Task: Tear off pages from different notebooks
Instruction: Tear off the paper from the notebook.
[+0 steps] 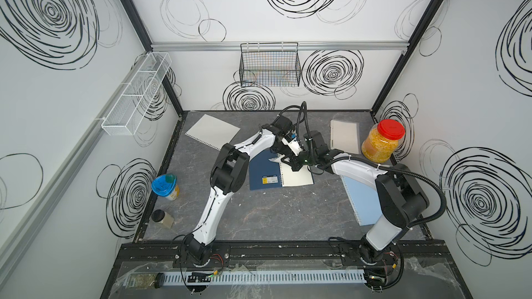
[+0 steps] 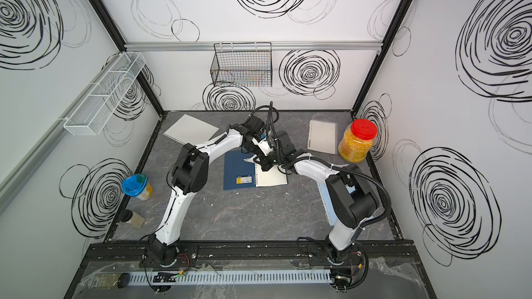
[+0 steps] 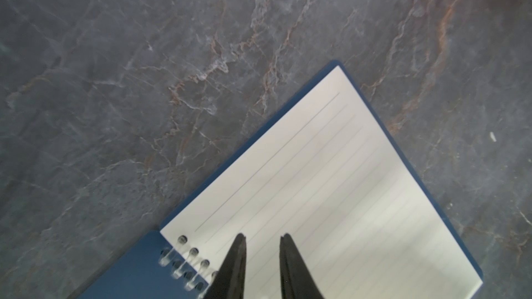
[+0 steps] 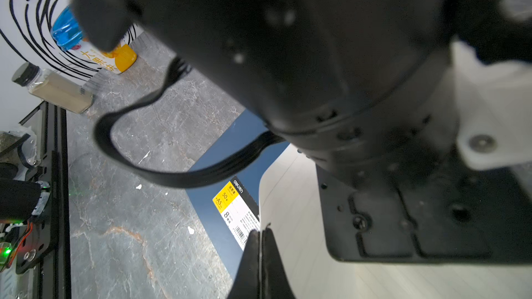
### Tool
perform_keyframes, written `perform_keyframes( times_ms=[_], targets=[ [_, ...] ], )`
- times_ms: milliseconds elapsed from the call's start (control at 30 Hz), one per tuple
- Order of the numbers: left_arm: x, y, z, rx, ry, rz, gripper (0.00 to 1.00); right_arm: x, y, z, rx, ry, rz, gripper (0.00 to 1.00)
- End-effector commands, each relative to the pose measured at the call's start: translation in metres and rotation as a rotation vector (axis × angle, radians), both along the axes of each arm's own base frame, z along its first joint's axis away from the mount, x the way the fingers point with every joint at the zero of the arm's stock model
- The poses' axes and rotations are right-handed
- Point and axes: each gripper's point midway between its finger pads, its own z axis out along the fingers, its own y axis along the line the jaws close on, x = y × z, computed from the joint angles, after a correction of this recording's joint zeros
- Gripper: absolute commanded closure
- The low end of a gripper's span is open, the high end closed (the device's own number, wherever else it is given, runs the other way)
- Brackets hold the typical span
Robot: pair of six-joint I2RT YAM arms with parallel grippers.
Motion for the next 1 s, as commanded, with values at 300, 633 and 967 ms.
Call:
perform_keyframes(
  times_ms=[300,633,967],
  targets=[
    [0.011,0.028,-0.045,0.026,0.084,0.046,0.76,0.012,0.004,0.013,-0.008,-0.050,-0.009,1.00],
    [0.050,0.046,-0.061,-0.005,0.086,0.093,0.76,0.043,0.020,0.005,0.003,0.002,-0.073,1.00],
    [0.078,0.065,-0.068,-0.033,0.089,0.179,0.76,0.072,0.035,0.004,-0.026,0.011,-0.096,1.00]
  ],
)
